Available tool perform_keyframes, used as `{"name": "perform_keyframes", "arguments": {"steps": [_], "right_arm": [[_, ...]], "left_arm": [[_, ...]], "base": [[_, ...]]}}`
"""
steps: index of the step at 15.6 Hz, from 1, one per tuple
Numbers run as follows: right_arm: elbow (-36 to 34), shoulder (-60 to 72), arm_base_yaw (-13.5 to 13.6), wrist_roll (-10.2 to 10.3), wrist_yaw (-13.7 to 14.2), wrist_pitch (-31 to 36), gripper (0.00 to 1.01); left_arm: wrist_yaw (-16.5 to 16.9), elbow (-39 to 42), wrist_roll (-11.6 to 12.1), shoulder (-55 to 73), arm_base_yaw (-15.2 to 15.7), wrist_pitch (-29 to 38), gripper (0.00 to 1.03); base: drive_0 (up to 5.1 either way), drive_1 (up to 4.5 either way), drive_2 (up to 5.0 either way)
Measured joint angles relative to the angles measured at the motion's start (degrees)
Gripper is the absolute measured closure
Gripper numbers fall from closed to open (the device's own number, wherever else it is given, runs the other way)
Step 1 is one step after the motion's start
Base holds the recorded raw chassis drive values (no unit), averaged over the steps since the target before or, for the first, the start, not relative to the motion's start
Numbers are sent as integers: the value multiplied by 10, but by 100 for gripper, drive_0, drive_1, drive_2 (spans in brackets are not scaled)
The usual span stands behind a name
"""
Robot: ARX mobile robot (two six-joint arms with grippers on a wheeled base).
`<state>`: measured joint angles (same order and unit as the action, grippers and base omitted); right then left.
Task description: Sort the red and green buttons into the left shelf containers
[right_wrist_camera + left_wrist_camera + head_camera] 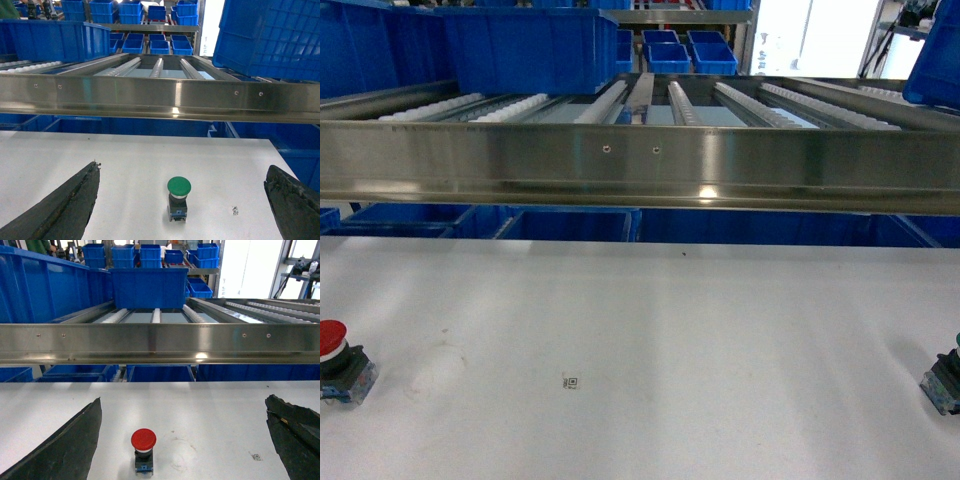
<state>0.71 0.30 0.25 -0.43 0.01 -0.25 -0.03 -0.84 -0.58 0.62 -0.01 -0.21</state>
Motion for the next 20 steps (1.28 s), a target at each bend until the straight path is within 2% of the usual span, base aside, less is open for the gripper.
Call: {"name": "perform_keyframes", "arguments": {"steps": [9,10,12,13,15,17,19,20], "right_arm": [[0,0,0,0,0,0,3],[0,4,2,0,0,11,3],[0,83,43,-2,5,101,3],[0,142,56,-4,5,160,3],[0,227,57,-12,8,236,3],[21,429,30,-34,2,376,3],[95,599,6,-44,-23,429,3],[122,649,-5,-47,-39,405,3]], "left_arm": [[4,0,0,5,3,13,5],[25,1,5,38,21,82,5],[64,2,9,166,36,228,5],[70,1,10,240,40,300,5],[73,0,10,325,43,373,5],[76,-28,16,487,45,449,5],[75,-98,42,617,58,480,5],[78,-122,49,659,60,476,5]], "base": [[0,0,0],[0,0,0],[0,0,0],[0,0,0],[0,0,0],[0,0,0],[0,0,0],[0,0,0]]}}
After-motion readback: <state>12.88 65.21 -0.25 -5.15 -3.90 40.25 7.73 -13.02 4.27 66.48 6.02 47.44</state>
